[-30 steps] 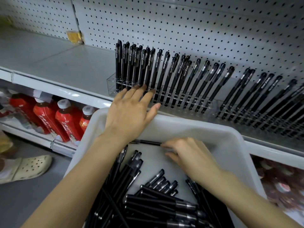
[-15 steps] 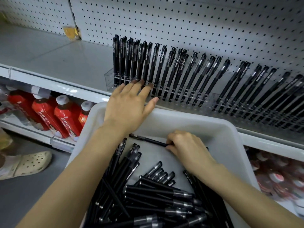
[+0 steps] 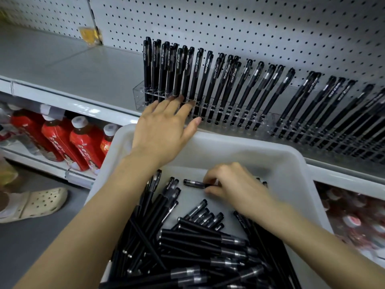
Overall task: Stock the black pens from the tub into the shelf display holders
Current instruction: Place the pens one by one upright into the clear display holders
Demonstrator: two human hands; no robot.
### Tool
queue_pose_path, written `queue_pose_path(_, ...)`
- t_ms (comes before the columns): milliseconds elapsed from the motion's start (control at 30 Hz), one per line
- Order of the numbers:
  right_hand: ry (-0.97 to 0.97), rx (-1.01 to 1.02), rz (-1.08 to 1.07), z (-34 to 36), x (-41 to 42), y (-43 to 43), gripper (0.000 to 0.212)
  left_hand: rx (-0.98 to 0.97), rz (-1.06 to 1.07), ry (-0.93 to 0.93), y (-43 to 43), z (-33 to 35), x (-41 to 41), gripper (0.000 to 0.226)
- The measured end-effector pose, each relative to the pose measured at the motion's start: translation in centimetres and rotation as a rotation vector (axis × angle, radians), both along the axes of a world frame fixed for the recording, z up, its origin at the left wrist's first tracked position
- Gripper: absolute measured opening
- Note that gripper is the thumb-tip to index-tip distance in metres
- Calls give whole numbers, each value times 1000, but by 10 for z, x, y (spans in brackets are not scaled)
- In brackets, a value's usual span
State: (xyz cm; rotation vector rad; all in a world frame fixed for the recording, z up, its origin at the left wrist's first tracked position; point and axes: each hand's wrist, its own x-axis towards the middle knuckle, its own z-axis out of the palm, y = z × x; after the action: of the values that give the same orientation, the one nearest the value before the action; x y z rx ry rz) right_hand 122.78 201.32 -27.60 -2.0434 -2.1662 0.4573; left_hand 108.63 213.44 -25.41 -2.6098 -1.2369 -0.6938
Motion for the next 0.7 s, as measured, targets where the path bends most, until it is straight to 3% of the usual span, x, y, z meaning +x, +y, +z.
queue_pose_path(333,67,102,38,-14,-5,5,17,0,-9,12,0,0,0,59)
queue_pose_path(600,49,181,47,28,12,-15,14,-18,-13,11,-1,2,-1,58)
queue_pose_path(700,170,214,20,48,24,-22,27,-17,-8,20,-2,2,-1,59)
